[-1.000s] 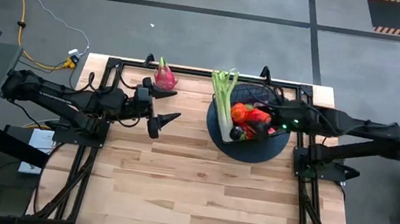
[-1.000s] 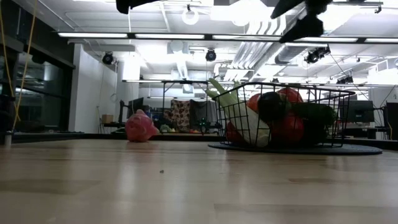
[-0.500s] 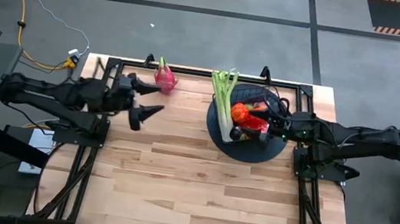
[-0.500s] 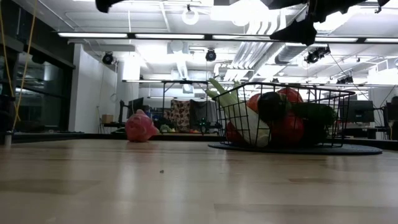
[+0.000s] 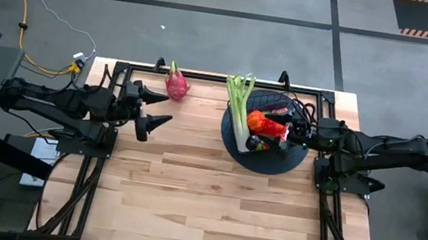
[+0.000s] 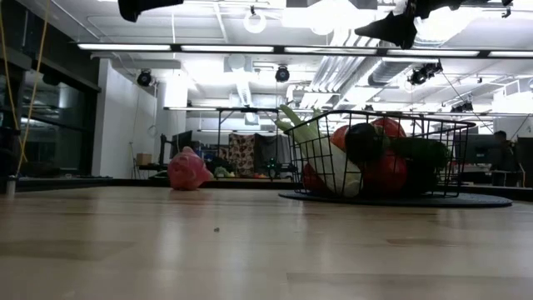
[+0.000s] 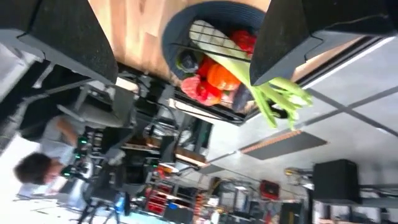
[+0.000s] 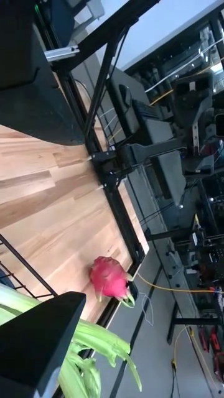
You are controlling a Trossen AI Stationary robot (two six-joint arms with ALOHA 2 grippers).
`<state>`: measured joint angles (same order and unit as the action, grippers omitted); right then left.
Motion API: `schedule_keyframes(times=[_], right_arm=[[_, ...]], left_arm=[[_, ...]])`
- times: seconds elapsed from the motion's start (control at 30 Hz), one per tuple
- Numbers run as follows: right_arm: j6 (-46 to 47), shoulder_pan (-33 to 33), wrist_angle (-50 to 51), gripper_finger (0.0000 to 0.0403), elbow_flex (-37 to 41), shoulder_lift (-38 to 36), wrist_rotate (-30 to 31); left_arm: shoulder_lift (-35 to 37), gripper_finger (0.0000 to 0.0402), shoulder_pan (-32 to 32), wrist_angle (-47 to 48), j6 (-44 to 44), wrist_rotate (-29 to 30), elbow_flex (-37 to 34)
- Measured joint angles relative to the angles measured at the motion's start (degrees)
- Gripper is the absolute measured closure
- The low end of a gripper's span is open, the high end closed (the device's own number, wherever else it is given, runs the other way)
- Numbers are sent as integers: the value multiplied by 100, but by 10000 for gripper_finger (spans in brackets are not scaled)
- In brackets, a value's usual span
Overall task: Build produce basket
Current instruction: Put the dragon fruit into the wire basket
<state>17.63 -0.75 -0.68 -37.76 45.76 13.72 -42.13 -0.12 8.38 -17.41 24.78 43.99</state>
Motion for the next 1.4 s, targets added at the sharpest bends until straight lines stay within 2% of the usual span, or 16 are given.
schedule_keyframes(times=[0.17, 0.47, 0.53, 0.63, 0.7, 0.83, 1.03, 1.23, 1.4], right_arm=[[31, 0, -1, 10, 0, 0, 0], [31, 0, -1, 10, 0, 0, 0], [30, 0, -1, 10, 0, 0, 0], [31, 0, -1, 10, 0, 1, 0], [31, 0, -1, 10, 0, 2, 0], [46, 0, -1, 10, 0, 2, 2], [194, 0, 42, 10, 0, 4, 4], [204, 0, 43, 10, 0, 4, 4], [427, 0, 45, 10, 0, 4, 2]], left_arm=[[-87, 49, 4, -24, 0, 282, 0], [-97, 49, 4, -53, -5, 311, 0], [-108, 49, 0, -47, -305, 684, 0], [-284, 49, 159, -46, -1076, 1632, 0], [-424, 49, 502, 125, -1453, 1793, 12], [-872, 49, 1524, 949, -2122, 1322, 391], [-2018, 49, 3076, 2291, -2333, 744, 911], [-3224, 49, 3921, 2354, -2694, 51, 916], [-3980, 49, 4215, 1920, -2891, -44, 916]])
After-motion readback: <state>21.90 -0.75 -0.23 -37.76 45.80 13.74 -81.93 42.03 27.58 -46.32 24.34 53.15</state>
